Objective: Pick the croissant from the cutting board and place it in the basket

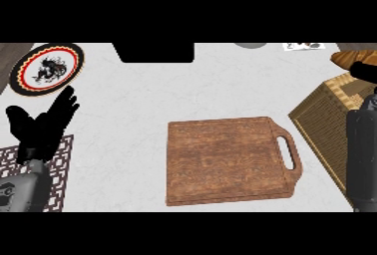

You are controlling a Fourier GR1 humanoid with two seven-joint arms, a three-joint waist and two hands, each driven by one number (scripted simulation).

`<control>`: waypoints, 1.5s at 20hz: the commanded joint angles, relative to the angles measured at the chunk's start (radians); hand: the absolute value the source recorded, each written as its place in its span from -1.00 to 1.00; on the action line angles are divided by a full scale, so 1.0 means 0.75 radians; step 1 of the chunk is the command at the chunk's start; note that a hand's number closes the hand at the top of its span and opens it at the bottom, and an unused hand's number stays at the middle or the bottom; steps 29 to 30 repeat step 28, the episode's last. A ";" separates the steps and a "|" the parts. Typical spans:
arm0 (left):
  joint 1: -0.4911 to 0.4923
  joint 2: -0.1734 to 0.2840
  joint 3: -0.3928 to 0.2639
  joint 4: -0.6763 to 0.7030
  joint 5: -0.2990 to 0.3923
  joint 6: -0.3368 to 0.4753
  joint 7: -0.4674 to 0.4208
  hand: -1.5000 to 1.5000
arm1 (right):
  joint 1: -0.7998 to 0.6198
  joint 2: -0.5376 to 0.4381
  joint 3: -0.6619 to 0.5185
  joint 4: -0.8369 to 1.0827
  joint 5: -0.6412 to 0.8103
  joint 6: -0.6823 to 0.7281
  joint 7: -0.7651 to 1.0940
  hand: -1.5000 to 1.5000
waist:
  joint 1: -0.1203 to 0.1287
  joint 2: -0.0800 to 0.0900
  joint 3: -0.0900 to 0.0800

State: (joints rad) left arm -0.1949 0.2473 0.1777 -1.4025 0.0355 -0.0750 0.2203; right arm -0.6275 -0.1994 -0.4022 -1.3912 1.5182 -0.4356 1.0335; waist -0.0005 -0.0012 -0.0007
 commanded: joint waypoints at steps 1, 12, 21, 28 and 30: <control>0.011 -0.009 0.001 -0.053 0.014 0.000 0.060 0.00 | 0.021 -0.040 -0.001 -0.026 -0.068 0.003 0.032 -1.00 | 0.004 0.001 0.001; 0.009 0.014 0.036 0.006 0.013 -0.010 -0.018 0.00 | 0.124 0.036 -0.192 -0.421 -0.101 -0.322 0.069 -1.00 | -0.021 -0.009 0.001; 0.032 0.006 0.048 -0.020 0.008 0.020 0.001 0.00 | 0.670 0.224 -0.235 -1.229 -0.513 -0.066 -0.010 -1.00 | -0.049 -0.015 0.001; 0.037 0.012 0.059 0.010 0.020 -0.005 -0.031 0.00 | 1.133 0.263 -0.215 -1.615 -0.854 0.136 -0.038 -1.00 | -0.062 -0.014 0.001; 0.037 0.012 0.059 0.010 0.020 -0.005 -0.031 0.00 | 1.133 0.263 -0.215 -1.615 -0.854 0.136 -0.038 -1.00 | -0.062 -0.014 0.001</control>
